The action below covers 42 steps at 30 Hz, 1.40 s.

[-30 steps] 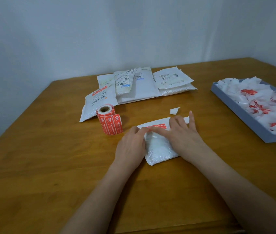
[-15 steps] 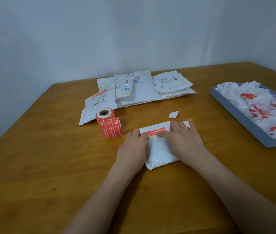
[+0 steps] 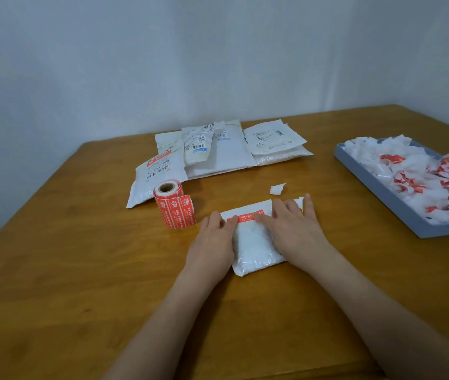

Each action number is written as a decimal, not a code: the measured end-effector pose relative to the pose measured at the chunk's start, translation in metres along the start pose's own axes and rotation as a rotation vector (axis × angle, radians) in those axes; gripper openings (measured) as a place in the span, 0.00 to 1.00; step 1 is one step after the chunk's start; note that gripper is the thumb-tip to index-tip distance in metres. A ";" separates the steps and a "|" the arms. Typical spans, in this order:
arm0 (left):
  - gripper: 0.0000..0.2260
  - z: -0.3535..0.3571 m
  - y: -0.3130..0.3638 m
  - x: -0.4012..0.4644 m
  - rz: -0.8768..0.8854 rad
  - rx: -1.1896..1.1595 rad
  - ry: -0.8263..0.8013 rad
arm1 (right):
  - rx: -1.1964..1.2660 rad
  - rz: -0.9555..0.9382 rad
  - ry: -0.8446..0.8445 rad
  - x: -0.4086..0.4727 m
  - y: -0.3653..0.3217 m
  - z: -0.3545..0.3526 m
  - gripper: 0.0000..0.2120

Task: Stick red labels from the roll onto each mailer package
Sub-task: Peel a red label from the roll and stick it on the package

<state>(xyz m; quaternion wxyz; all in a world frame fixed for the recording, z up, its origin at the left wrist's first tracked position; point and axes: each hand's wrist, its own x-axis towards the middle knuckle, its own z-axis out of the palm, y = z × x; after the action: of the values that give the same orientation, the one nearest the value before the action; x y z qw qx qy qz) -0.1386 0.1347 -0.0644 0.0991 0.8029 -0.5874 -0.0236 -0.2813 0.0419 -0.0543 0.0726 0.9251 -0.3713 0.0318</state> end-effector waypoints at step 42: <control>0.15 -0.046 0.018 0.001 -0.103 -0.695 0.515 | 1.272 0.501 0.450 0.002 0.020 -0.034 0.12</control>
<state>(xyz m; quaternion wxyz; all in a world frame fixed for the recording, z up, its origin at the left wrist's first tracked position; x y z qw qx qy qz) -0.1476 0.1345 -0.0157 0.5055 0.7296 -0.4600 -0.0236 -0.2938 0.0323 -0.0181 -0.4152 0.6463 -0.4578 0.4475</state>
